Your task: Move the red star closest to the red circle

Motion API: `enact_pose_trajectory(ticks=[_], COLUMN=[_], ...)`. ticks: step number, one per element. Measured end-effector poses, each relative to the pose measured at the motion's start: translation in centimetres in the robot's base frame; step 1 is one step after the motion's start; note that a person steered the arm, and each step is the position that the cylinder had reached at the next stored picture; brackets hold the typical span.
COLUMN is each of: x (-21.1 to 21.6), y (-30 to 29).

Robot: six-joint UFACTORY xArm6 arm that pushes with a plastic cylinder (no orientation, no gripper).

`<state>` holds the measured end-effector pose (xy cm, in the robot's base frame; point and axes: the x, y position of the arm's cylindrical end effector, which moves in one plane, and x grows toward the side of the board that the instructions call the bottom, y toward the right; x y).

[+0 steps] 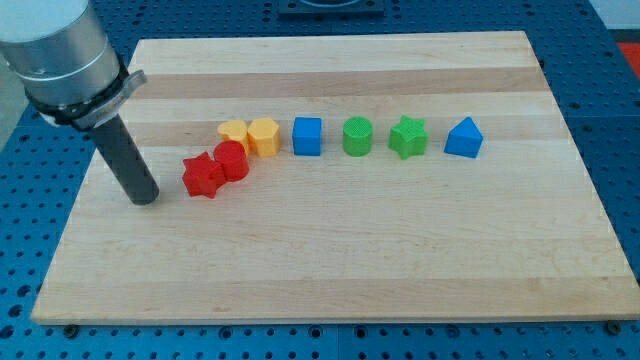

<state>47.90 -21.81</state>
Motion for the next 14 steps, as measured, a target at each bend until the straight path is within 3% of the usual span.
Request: enact_pose_trajectory(ticks=[4,6,14], x=[0.4,2.5,1.9], y=[8.1,9.0,11.0])
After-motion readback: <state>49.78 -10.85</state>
